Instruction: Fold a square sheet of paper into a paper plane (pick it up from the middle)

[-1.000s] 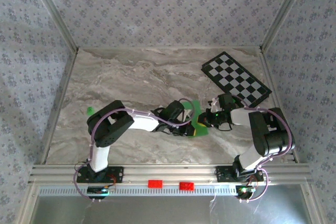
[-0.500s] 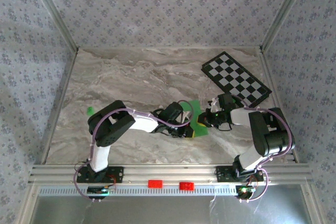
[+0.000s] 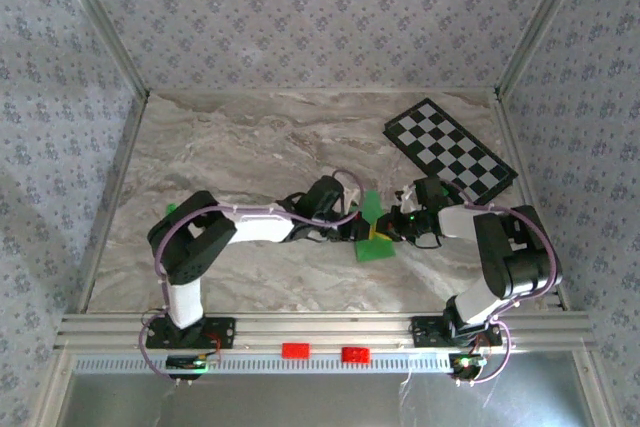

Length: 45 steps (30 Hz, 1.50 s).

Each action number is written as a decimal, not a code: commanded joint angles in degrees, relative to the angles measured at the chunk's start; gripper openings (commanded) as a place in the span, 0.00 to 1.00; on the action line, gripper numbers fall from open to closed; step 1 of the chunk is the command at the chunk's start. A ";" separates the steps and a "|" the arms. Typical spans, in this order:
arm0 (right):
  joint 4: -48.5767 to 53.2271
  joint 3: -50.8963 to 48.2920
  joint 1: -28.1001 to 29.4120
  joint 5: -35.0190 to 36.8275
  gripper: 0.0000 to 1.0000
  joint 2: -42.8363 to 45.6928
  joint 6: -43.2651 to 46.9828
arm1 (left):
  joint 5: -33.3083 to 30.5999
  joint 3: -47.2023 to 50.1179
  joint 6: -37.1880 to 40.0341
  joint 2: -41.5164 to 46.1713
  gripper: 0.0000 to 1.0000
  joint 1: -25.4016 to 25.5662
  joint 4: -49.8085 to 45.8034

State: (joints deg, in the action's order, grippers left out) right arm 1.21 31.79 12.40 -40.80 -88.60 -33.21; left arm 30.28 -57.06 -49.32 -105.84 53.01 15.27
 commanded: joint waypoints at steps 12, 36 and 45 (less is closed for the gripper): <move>18.66 -0.88 -4.63 5.97 0.20 18.55 2.48 | -4.97 -7.81 7.21 -5.64 0.00 -1.15 -11.00; 19.35 -1.43 -0.25 7.84 0.38 10.67 0.75 | -5.17 -9.45 14.36 -9.47 0.00 -0.81 -15.55; 10.59 -0.74 0.60 3.13 0.46 11.55 -3.94 | -4.73 -9.10 14.95 -9.81 0.00 -0.85 -15.63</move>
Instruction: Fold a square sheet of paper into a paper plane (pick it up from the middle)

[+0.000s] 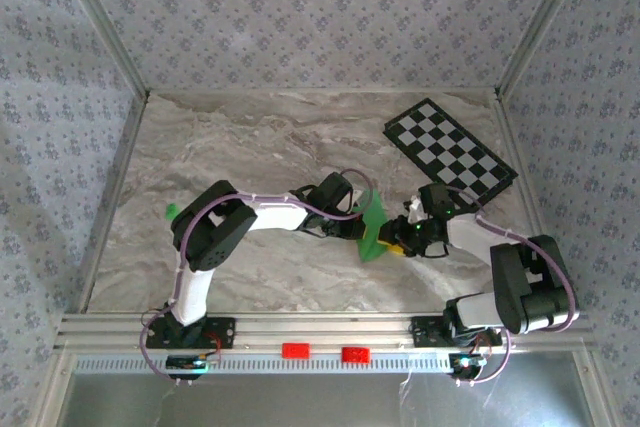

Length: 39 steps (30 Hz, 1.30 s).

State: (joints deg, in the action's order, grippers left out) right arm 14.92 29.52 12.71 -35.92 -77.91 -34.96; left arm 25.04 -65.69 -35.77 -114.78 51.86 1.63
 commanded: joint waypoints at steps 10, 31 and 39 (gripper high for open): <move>-7.43 4.41 -2.46 -6.24 0.53 -4.11 -1.53 | 0.62 -0.20 1.53 -1.41 0.00 0.26 -1.90; -11.34 4.98 -6.40 -14.20 0.24 -13.21 4.86 | 1.15 0.28 -0.44 -0.45 0.00 -0.17 0.87; -12.72 5.28 -6.61 -15.11 0.13 -13.57 5.70 | 1.77 1.18 -1.44 -0.11 0.00 -0.26 2.53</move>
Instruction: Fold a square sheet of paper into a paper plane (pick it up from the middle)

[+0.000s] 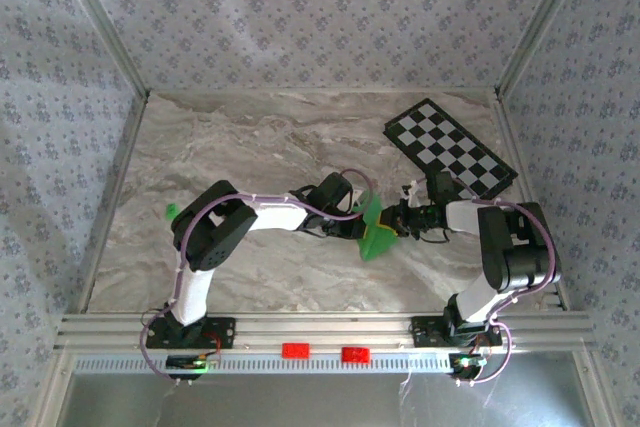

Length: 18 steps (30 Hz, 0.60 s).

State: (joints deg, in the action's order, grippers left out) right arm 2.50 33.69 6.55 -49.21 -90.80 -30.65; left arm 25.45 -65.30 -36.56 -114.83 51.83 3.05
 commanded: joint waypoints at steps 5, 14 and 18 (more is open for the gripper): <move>1.89 1.72 -0.50 -1.57 0.05 0.76 3.10 | 1.72 1.53 -2.05 2.35 0.01 -0.66 2.47; 15.77 6.41 4.72 15.76 0.05 12.74 11.66 | -4.34 11.26 -6.47 17.16 0.18 -3.05 9.28; 22.79 9.75 12.26 36.18 0.04 18.55 13.85 | -12.05 18.19 -8.30 26.32 0.18 -4.63 9.84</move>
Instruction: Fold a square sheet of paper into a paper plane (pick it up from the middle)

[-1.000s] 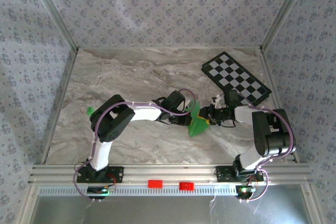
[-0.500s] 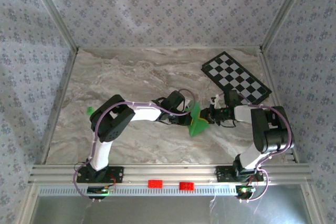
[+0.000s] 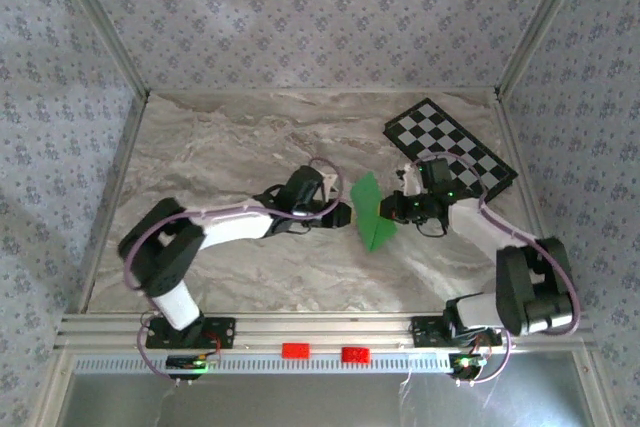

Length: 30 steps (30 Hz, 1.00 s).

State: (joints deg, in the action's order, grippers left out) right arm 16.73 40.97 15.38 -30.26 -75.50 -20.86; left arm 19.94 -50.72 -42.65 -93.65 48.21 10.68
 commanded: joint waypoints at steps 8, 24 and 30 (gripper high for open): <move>20.64 8.38 23.45 64.25 0.02 7.52 6.32 | -20.05 14.21 -3.99 24.60 0.23 -5.44 -5.79; 26.73 24.77 45.08 72.54 0.04 -27.06 -9.56 | -28.84 22.74 -7.58 57.07 0.31 -19.18 -28.52; 20.75 33.90 45.15 51.41 0.13 -34.91 -8.41 | -29.36 22.77 -7.48 61.04 0.32 -19.81 -32.61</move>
State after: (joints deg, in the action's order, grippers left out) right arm 39.83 72.31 61.52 32.95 -109.78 -27.92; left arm -8.14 -27.62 -49.82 -33.71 28.86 -18.06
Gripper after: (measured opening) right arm 0.124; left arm 0.321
